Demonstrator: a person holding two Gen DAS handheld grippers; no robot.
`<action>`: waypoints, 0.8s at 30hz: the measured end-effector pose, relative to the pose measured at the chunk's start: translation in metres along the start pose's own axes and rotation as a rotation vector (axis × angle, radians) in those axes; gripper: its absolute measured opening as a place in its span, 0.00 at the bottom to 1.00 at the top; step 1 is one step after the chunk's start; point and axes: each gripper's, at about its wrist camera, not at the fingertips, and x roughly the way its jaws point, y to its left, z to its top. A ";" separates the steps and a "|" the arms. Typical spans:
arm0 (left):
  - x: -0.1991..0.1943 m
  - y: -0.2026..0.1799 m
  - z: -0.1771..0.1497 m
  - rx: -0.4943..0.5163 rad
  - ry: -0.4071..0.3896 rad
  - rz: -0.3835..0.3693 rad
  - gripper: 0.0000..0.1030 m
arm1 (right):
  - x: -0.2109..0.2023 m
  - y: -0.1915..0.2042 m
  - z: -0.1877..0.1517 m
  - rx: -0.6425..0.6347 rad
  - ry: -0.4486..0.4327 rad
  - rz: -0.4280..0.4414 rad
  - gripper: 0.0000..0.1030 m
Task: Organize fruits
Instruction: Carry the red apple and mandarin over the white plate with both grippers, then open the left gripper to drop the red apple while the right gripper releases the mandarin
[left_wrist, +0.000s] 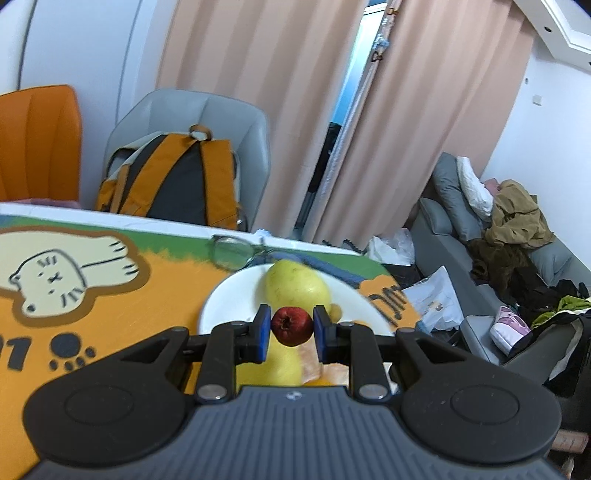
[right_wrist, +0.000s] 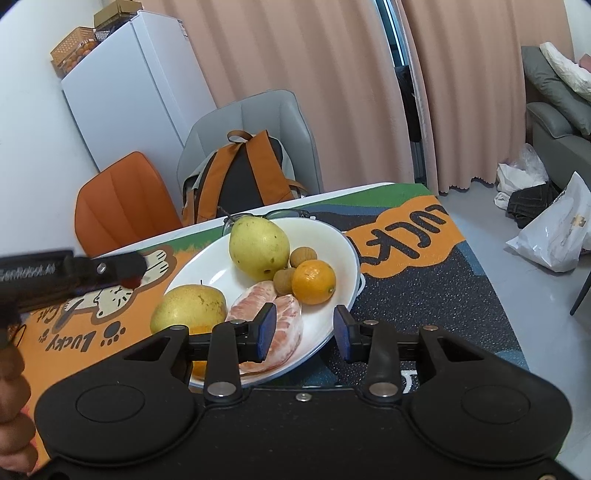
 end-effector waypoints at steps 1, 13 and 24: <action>0.002 -0.003 0.002 0.005 -0.002 -0.006 0.22 | -0.001 0.000 0.000 -0.002 -0.002 0.000 0.35; 0.019 -0.016 0.010 0.035 0.036 0.001 0.31 | -0.003 0.000 0.001 0.002 0.000 0.007 0.35; -0.001 0.007 0.003 0.009 0.050 0.055 0.47 | -0.006 0.007 -0.004 0.016 0.013 0.026 0.36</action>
